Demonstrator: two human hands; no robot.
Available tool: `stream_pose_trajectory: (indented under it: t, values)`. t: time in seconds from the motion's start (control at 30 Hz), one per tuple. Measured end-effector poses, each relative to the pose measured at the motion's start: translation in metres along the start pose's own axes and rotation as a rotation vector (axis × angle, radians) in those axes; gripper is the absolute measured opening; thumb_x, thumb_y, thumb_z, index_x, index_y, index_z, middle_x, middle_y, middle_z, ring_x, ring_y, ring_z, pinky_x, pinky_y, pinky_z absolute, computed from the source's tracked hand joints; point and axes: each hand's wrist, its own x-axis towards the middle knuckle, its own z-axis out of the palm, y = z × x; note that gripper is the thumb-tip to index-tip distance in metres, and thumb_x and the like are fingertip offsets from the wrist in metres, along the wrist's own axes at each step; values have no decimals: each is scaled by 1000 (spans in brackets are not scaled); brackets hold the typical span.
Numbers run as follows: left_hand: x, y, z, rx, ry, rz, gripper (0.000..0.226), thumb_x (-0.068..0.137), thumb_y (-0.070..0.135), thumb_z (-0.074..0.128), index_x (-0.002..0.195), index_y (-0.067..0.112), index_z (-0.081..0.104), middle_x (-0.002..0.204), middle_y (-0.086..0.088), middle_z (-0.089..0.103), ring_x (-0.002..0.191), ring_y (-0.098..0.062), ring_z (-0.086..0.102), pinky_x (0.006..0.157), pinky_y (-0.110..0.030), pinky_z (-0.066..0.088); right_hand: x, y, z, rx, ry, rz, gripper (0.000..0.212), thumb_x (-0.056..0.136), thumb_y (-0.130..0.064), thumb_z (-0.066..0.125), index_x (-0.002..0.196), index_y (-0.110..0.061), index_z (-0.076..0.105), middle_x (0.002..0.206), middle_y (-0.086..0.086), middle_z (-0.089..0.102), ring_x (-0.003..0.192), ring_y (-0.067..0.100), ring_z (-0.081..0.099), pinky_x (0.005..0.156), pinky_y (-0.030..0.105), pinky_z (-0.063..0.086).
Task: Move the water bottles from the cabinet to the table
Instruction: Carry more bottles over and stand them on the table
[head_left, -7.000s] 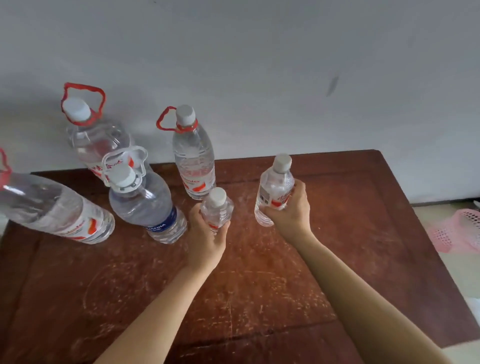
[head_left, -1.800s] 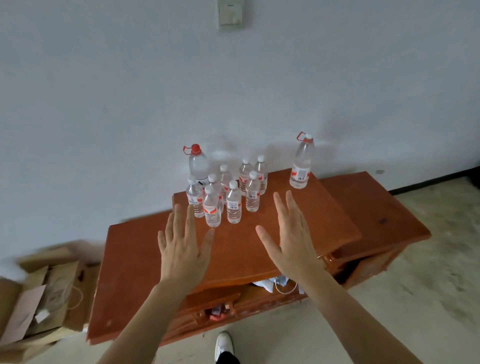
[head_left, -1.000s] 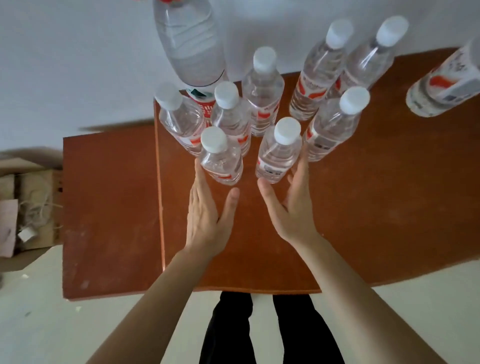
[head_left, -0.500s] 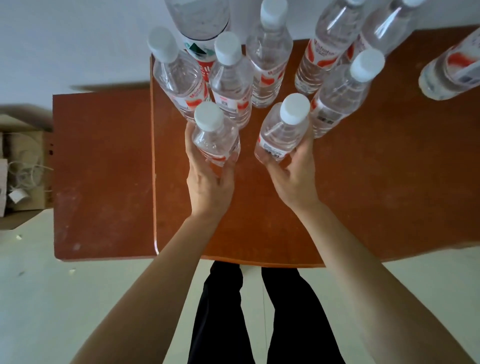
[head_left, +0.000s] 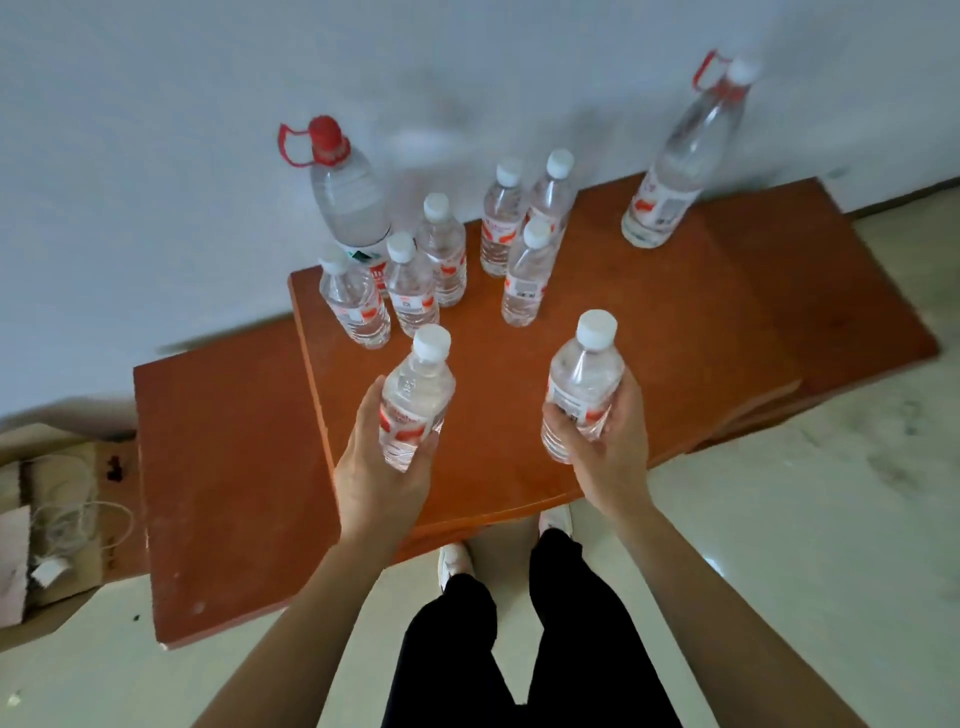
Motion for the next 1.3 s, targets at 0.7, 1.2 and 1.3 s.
stream_pose_trajectory:
  t: [0.7, 1.2, 1.3]
  values:
    - [-216, 344, 39, -138, -39, 1433, 77, 64, 17, 92, 130, 23, 53, 115, -15, 62, 108, -37, 55, 89, -55, 47, -316, -119, -396, -917, 996, -259, 83, 71, -13, 90, 141, -31, 49, 124, 5, 48, 106, 32, 59, 87, 58, 52]
    - [-689, 399, 80, -484, -520, 2101, 80, 57, 13, 87, 130, 25, 57, 113, -14, 61, 104, -33, 50, 90, -50, 38, -767, -74, -480, -1255, 1582, 496, 74, 73, 4, 79, 137, -28, 59, 113, 16, 63, 103, 33, 59, 99, 54, 44]
    - [-790, 393, 89, -604, -640, 2198, 78, 54, 11, 83, 128, 25, 61, 111, -12, 61, 101, -33, 53, 86, -47, 37, -847, -63, -472, -1279, 1652, 685, 71, 74, 2, 78, 136, -31, 63, 113, 11, 62, 100, 30, 59, 93, 45, 40]
